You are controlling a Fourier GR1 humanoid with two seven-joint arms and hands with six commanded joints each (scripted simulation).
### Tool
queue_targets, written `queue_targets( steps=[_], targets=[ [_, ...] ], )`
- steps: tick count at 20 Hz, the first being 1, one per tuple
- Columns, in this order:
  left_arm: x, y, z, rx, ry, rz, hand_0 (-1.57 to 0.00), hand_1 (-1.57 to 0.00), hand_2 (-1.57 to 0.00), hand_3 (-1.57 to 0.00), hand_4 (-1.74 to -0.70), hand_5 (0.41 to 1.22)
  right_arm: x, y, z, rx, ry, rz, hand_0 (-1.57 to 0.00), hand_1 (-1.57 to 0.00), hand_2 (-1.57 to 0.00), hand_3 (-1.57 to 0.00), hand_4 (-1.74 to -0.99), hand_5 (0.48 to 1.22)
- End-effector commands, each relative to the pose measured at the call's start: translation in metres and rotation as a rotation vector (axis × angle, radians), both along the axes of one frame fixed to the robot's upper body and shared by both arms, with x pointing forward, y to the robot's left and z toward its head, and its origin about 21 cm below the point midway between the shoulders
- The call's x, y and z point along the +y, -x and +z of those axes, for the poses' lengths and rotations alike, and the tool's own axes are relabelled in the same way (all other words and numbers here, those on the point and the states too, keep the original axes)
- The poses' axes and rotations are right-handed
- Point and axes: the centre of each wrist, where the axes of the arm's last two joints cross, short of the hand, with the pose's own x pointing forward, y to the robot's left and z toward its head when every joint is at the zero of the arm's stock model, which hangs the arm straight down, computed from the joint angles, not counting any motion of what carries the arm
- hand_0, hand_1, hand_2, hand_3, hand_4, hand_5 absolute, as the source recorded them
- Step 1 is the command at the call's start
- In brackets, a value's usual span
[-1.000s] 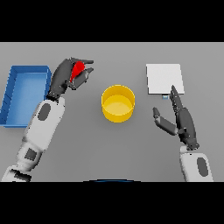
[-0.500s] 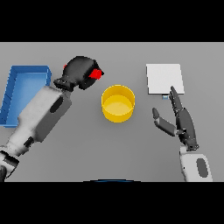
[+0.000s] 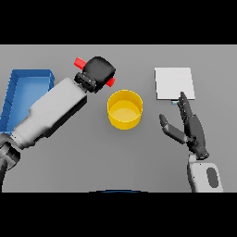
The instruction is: Pick up the red beaker and tilt it to pour out 1 green nut into yellow bowl. Pick up the yellow bowl and place it on the metallic measuring scale.
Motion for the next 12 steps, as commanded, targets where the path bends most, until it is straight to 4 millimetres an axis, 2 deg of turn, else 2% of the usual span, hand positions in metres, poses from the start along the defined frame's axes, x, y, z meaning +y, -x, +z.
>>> queue_targets(
  steps=[1,3,5,7,12],
  targets=[
    [-0.004,0.000,0.000,-0.004,-0.042,-0.019,-1.57,-1.57,-1.57,-1.27,-1.70,1.218,-0.002,-0.001,-0.001,0.014,-0.011,-0.008,0.00,0.00,0.00,0.00,-1.303,0.619],
    [-0.013,-0.001,0.001,-0.006,-0.110,-0.054,-1.57,-1.57,-1.57,-1.20,-1.71,1.219,-0.002,0.001,-0.001,0.002,-0.015,-0.006,0.00,0.00,0.00,0.00,-1.301,0.607],
    [-0.021,-0.003,0.006,-0.032,-0.173,-0.099,-1.57,-1.57,-1.57,-1.34,-1.72,1.220,-0.007,0.000,0.000,0.001,-0.016,-0.007,0.00,0.00,0.00,0.00,-1.297,0.607],
    [-0.030,0.000,0.007,-0.070,-0.239,-0.157,-1.57,-1.57,-1.57,-1.42,-1.73,1.220,-0.003,0.002,-0.003,0.003,-0.014,0.000,0.00,0.00,0.00,0.00,-1.300,0.601],
    [-0.044,0.006,0.003,-0.135,-0.380,-0.224,-1.57,-1.57,-1.57,-1.52,-1.74,1.221,-0.005,0.002,0.002,-0.013,0.009,-0.004,0.00,0.00,0.00,0.00,-1.291,0.603]
  ],
)
